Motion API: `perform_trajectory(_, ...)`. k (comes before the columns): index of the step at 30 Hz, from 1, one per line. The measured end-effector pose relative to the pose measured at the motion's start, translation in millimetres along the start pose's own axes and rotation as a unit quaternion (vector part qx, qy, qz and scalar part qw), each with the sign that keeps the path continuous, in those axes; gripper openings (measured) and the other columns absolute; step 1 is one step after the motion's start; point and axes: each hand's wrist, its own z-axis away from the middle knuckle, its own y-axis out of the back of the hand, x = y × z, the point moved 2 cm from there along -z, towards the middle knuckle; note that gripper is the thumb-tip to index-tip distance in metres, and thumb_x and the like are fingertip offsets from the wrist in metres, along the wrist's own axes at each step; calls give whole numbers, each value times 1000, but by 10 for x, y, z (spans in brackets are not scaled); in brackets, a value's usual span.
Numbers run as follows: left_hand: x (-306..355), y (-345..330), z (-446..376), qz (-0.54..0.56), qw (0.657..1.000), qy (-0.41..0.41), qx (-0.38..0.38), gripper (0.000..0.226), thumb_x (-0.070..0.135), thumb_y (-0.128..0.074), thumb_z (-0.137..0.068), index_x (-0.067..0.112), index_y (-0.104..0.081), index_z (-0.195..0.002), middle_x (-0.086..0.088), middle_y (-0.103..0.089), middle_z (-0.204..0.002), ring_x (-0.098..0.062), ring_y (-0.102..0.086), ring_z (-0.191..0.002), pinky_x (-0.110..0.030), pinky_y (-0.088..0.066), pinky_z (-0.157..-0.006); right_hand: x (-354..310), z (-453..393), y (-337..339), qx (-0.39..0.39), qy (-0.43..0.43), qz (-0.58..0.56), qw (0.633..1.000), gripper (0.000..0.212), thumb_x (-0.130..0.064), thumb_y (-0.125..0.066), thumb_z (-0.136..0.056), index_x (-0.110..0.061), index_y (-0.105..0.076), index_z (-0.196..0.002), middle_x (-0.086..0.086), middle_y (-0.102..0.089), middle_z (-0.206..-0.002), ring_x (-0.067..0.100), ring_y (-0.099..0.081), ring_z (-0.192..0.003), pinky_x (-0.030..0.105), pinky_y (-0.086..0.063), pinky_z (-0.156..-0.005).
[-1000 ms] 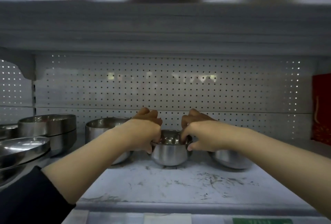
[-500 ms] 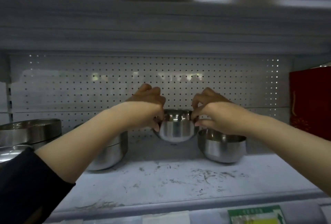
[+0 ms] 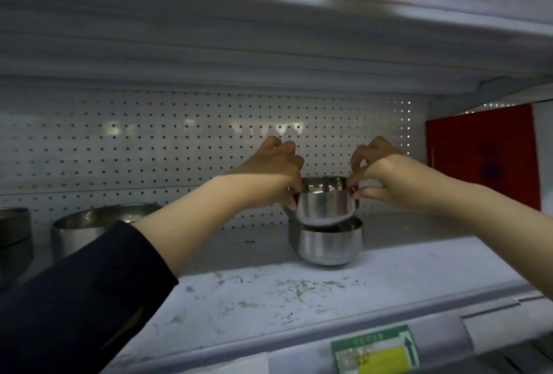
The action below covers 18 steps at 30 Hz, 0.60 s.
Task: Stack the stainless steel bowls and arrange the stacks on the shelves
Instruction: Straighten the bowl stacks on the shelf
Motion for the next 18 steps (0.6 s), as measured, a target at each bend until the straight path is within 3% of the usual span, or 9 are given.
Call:
perform_trajectory(12,136,-186,-88,6,1000,-23,-14,24,48,-62,-79,26,-69,-85,12,-44,-81,-11,-22,-86,-26,-6,-70,54,113,-197,-18,-7,-27,999,19,-34,-70,-81,-29,-74,-99,-8,-50,-99,15,-37,-100,33,-39,-84)
perform_trajectory(18,155,-217,-92,14,1000,-22,-17,24,47,-62,-80,27,-70,-91,10,-45,-85,-11,-22,-88,-25,-4,-70,80,150,-276,-8,-5,-25,1000,20,-34,-72,-79,-27,-75,-98,-12,-46,-94,14,-38,-97,34,-41,-82)
